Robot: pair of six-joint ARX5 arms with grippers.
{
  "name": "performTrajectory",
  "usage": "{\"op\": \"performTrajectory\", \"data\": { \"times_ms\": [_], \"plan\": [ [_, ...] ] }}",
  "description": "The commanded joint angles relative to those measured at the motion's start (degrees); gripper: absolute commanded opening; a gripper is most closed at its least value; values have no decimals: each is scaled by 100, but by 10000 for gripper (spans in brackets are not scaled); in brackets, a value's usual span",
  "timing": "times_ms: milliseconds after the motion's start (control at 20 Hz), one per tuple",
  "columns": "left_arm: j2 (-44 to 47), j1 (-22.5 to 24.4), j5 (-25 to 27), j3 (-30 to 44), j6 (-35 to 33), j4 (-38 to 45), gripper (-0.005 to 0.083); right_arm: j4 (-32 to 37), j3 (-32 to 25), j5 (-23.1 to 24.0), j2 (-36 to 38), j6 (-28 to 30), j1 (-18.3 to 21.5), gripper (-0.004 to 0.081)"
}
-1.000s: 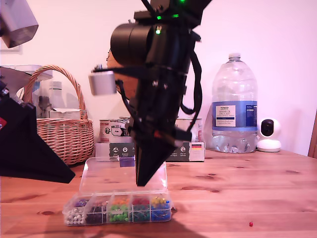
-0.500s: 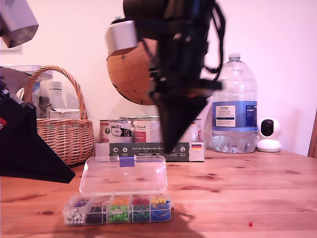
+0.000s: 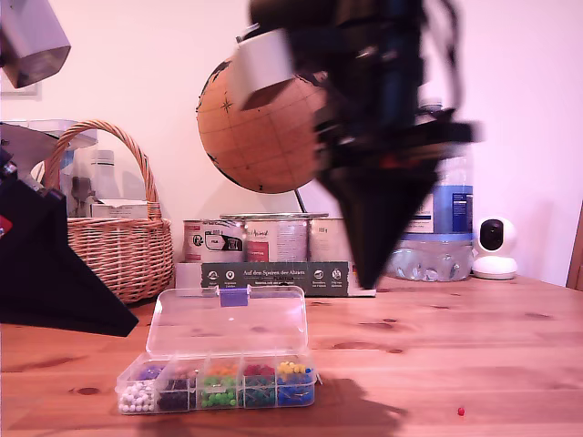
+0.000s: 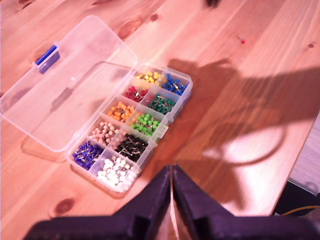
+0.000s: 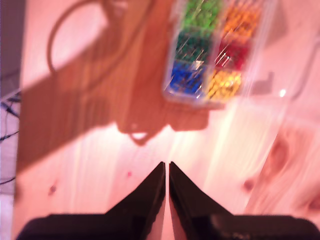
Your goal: Sort the loose pins on the table into their correct compartments
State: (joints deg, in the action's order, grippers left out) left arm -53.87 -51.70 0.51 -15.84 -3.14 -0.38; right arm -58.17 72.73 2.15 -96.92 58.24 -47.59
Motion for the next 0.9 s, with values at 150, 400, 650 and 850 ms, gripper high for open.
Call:
{"op": "performTrajectory", "data": {
  "times_ms": [150,400,650,850],
  "plan": [
    [-46,22,24,127,11,170,-24,570,-1056,122,892,83,50,-13],
    [-46,22,24,127,13,195,-24,1274,-2144,140,1539,485,52,-13],
    [-46,22,24,127,17,177,-24,1825,-2356,-17,1543,966,188,-13],
    [-46,22,24,127,15,195,-24,1377,-2356,-310,1499,1274,402,73]
  ]
}}
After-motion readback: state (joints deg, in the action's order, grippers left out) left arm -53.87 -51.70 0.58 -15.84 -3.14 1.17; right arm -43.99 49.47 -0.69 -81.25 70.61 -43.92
